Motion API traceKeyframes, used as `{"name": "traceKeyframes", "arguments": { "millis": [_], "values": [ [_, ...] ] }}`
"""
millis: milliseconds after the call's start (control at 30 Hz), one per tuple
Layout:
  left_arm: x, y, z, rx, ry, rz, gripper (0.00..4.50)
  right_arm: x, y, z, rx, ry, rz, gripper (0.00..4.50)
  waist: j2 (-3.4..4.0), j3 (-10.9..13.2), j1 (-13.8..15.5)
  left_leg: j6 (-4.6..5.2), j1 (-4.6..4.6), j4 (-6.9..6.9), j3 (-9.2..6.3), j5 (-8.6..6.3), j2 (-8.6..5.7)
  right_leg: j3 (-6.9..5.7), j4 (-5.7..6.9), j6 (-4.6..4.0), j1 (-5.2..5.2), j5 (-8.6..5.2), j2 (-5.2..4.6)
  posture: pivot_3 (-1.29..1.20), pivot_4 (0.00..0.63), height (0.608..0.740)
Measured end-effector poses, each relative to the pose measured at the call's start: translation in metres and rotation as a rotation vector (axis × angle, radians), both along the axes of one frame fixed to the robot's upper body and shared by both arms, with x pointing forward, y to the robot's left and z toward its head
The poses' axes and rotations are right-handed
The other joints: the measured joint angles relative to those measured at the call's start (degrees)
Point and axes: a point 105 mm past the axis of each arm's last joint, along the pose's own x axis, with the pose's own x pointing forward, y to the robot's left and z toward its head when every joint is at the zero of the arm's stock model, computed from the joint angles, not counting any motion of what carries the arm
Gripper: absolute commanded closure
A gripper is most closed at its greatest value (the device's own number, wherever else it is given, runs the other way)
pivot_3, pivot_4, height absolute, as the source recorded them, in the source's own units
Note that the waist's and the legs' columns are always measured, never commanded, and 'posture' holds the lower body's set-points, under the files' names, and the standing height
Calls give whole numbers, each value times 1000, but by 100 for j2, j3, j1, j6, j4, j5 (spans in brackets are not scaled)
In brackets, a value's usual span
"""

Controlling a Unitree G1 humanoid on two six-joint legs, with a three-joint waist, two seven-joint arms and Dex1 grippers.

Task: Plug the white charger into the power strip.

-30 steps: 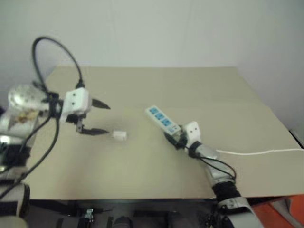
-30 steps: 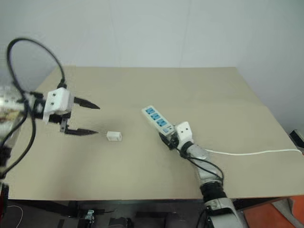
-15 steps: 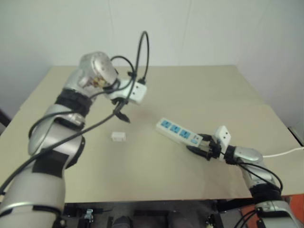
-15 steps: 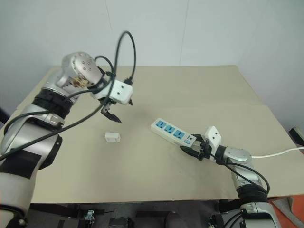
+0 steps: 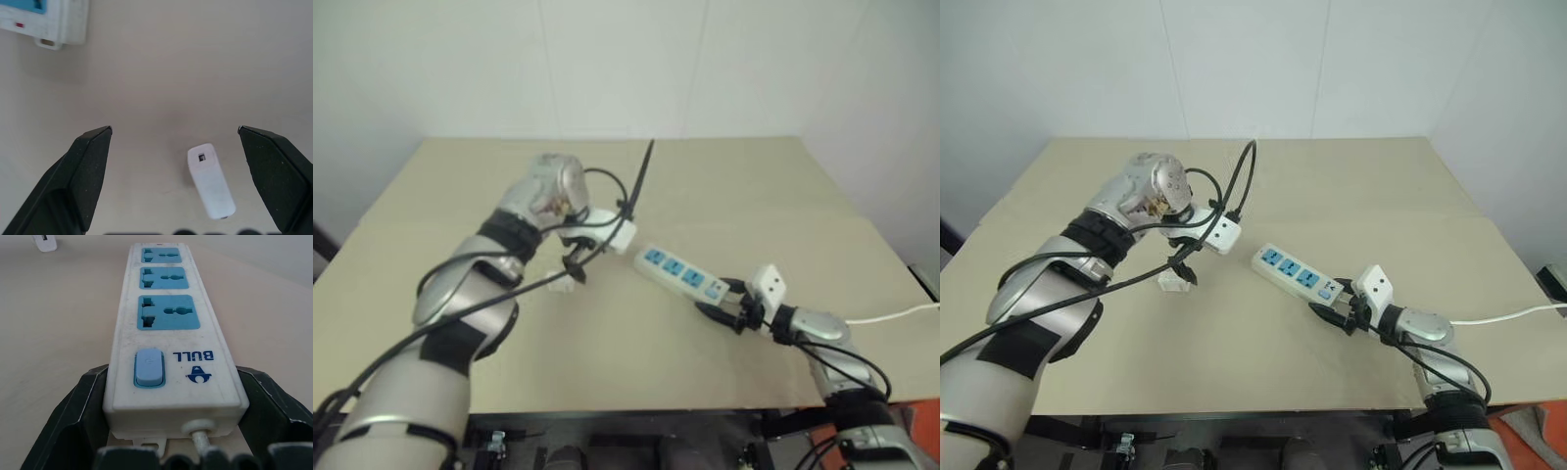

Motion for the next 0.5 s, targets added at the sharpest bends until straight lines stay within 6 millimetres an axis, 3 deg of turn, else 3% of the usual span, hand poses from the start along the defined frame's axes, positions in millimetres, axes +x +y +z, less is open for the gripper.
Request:
{"name": "traceKeyframes", "arguments": {
  "millis": [233, 500],
  "values": [
    [-5, 6, -21, -1, 50, 97, 0, 1, 5, -3, 14, -2, -19, 1095, -1, 0, -57, 1, 45, 0, -2, 0, 3, 0, 0, 37, 47, -23, 5, 0, 150, 740],
    [-1, 27, -25, 41, 20, 162, 0, 2, 9, -4, 28, -7, -27, 1095, -1, 0, -129, 1, 56, -1, -3, 0, 3, 0, -3, 40, 61, -26, 4, 0, 150, 740]
  ]
}}
